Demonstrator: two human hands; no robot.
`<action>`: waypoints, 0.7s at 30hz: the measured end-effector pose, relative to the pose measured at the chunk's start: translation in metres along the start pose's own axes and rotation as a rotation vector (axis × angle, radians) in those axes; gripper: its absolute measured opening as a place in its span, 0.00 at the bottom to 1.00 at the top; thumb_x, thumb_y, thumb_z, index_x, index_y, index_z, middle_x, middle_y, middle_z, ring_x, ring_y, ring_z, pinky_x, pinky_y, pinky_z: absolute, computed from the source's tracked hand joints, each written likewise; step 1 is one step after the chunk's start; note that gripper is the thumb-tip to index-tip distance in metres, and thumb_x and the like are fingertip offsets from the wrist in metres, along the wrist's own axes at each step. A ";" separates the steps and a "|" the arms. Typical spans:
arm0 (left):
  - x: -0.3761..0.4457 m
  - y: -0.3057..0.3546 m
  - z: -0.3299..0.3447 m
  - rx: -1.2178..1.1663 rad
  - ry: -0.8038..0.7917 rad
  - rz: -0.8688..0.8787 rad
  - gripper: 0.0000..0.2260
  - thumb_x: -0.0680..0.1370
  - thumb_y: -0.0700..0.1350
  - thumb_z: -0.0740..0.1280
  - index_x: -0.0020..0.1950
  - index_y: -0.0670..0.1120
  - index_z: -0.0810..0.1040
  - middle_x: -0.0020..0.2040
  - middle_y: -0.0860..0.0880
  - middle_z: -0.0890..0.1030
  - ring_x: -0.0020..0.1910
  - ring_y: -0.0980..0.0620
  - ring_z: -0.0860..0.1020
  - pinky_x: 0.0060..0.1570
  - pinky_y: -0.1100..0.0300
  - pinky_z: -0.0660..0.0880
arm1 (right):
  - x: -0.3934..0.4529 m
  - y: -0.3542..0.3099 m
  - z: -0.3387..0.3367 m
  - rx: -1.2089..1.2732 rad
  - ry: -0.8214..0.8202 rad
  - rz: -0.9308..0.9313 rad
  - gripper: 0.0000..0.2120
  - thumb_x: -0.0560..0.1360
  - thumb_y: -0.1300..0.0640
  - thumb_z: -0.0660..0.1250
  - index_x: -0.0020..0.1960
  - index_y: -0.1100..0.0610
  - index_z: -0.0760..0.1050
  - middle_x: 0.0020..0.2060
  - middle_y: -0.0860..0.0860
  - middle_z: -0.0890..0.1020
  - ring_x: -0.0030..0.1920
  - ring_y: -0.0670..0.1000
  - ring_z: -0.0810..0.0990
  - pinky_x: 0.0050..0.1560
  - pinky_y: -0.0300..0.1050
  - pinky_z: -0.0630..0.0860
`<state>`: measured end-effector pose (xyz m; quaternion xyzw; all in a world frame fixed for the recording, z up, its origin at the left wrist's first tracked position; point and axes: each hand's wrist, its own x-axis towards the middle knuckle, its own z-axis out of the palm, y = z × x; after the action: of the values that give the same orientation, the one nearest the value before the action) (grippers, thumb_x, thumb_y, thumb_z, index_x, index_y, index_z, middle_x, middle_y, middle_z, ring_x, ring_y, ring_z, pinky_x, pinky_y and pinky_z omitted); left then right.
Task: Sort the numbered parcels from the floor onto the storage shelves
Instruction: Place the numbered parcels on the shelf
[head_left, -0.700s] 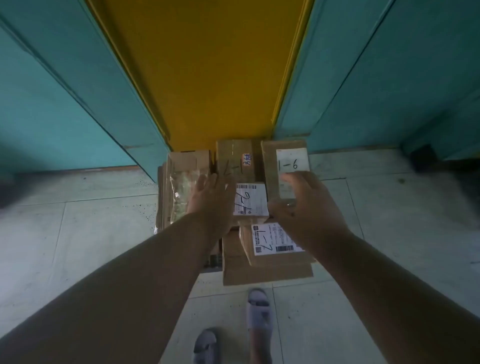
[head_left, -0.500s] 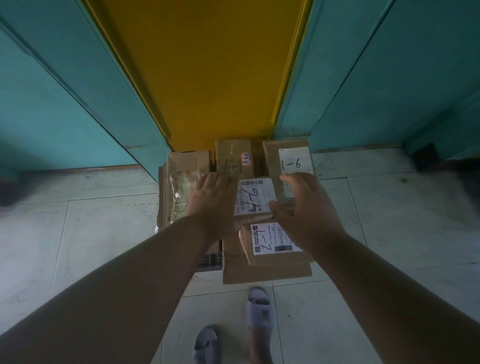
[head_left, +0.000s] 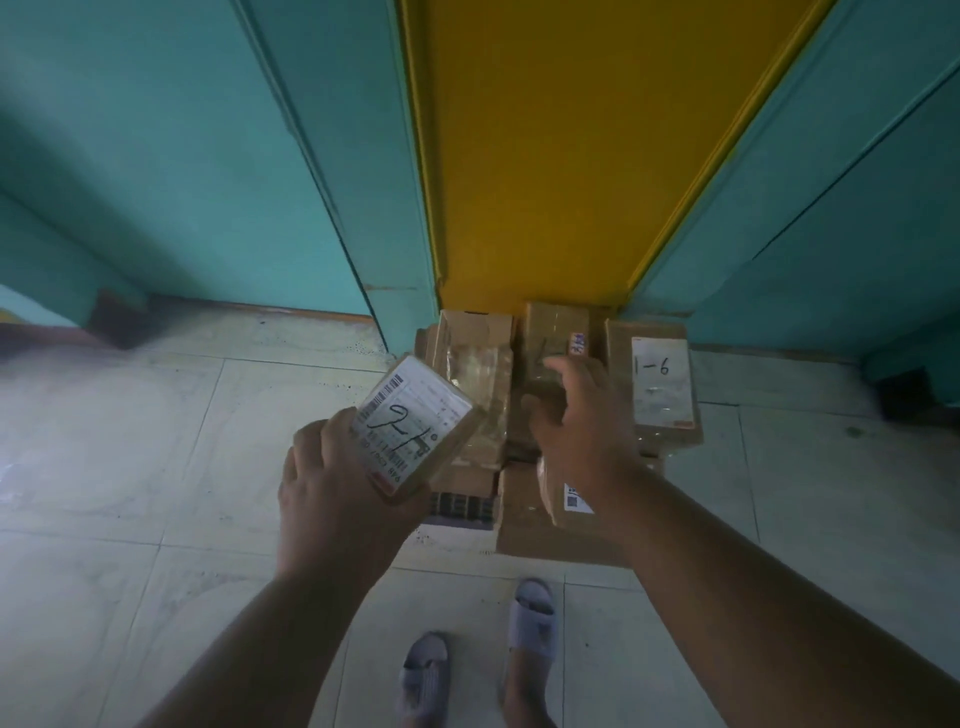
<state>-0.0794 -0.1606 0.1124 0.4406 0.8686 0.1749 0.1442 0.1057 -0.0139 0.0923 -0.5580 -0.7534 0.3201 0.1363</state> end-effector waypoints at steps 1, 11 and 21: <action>-0.002 -0.010 -0.002 0.005 0.016 -0.021 0.43 0.62 0.57 0.80 0.69 0.44 0.65 0.60 0.44 0.72 0.58 0.43 0.72 0.54 0.41 0.77 | 0.004 -0.004 0.011 -0.016 -0.003 -0.003 0.25 0.76 0.44 0.68 0.70 0.50 0.68 0.67 0.51 0.73 0.62 0.52 0.75 0.57 0.50 0.76; -0.010 -0.075 0.007 -0.056 0.058 -0.193 0.44 0.62 0.56 0.80 0.71 0.43 0.64 0.62 0.41 0.70 0.60 0.39 0.71 0.60 0.38 0.74 | 0.032 -0.041 0.123 -0.390 -0.147 0.234 0.49 0.69 0.27 0.64 0.78 0.53 0.50 0.78 0.60 0.53 0.75 0.64 0.60 0.69 0.58 0.66; -0.017 -0.088 -0.011 -0.104 0.022 -0.236 0.41 0.64 0.56 0.78 0.70 0.45 0.63 0.62 0.45 0.72 0.60 0.42 0.72 0.61 0.41 0.74 | 0.017 -0.049 0.108 -0.236 -0.001 0.163 0.44 0.69 0.42 0.73 0.76 0.51 0.53 0.77 0.62 0.56 0.75 0.65 0.57 0.72 0.61 0.63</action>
<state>-0.1375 -0.2249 0.0858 0.3252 0.9058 0.2063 0.1770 0.0028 -0.0421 0.0389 -0.6294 -0.7380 0.2395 0.0428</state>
